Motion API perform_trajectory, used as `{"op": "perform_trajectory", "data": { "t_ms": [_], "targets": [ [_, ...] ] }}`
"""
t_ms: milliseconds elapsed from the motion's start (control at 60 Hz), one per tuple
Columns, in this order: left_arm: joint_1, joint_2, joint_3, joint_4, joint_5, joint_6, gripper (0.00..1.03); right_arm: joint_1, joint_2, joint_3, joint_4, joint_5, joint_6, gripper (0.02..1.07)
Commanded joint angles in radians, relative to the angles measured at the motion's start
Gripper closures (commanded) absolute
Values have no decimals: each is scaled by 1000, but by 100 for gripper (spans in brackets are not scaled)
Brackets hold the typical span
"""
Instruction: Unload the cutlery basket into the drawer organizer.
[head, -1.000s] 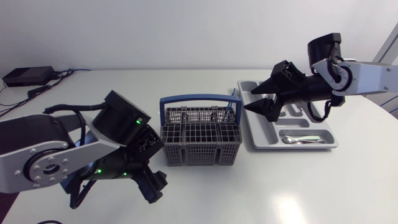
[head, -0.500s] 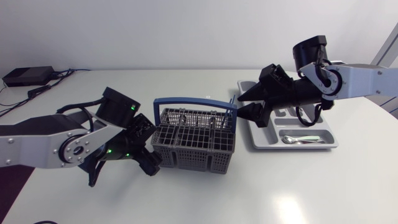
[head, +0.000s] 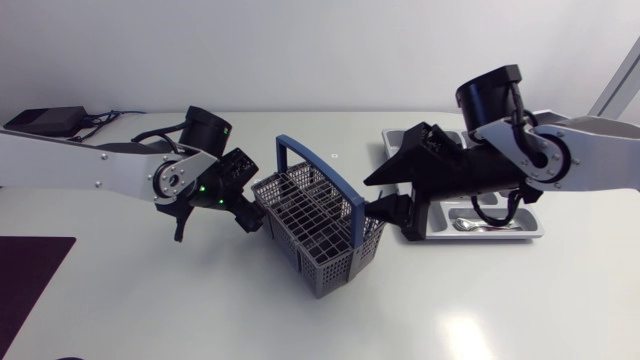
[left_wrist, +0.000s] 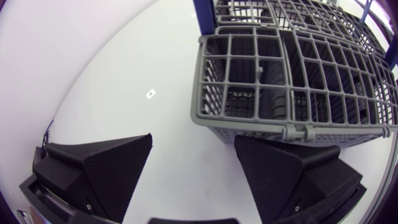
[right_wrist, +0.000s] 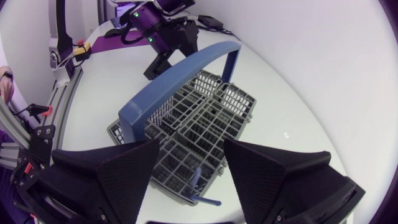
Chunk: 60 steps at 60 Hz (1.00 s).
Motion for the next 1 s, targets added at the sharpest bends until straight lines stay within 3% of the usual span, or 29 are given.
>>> {"op": "perform_trajectory", "data": {
  "t_ms": [0,233,567,767,983],
  "targets": [
    [18,28,30,6,8,33,11,-45,-77,-13,-2,0,44,31],
    [48,-96,-31,-21,48,51,8,-194,-211,-57,-56,-98,49,31],
    [-1,-267,-111,-61,62,44,7,-252,-123,-183,-22,-161,-22,32],
    [-29,-294,-125,-72,62,27,7,-223,-59,-183,19,-168,-9,57],
    [-51,-331,-135,-84,62,18,7,-188,-14,-166,60,-167,35,57]
  ]
}}
